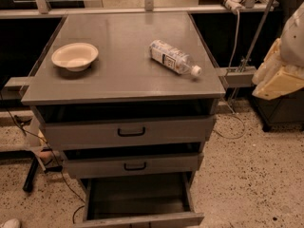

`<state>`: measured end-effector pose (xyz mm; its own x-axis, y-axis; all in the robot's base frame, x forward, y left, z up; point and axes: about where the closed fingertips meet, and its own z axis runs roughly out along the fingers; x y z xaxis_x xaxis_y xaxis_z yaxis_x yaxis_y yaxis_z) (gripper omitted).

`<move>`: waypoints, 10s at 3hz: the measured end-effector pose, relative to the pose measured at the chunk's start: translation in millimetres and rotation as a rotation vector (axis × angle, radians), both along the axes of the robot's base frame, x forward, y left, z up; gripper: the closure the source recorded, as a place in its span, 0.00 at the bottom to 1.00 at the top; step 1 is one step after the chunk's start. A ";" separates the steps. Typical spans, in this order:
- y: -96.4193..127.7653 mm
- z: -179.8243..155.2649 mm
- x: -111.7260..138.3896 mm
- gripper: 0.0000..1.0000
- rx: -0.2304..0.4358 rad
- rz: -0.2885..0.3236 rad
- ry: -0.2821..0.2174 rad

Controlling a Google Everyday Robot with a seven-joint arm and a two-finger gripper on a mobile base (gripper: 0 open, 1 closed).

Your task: Close bottom drawer

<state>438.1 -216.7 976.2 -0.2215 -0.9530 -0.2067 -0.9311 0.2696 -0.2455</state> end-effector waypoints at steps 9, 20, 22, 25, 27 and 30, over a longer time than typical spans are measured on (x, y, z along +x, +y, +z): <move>63.3 -256.6 -113.6 1.00 0.073 -0.077 0.457; 137.5 -724.3 -94.7 1.00 0.677 -0.638 0.840; 110.4 -764.4 -65.6 1.00 0.762 -0.776 0.807; 102.1 -790.5 -21.1 1.00 0.776 -0.856 0.758; 98.5 -792.7 3.8 1.00 0.770 -0.862 0.722; 97.3 -791.7 57.9 1.00 0.745 -0.852 0.670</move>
Offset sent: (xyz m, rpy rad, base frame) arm 0.0000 0.0000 0.0000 0.0000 0.0000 0.0000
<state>496.0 -119.4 184.5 -0.9572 -0.1700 -0.2341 -0.2846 0.6982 0.6569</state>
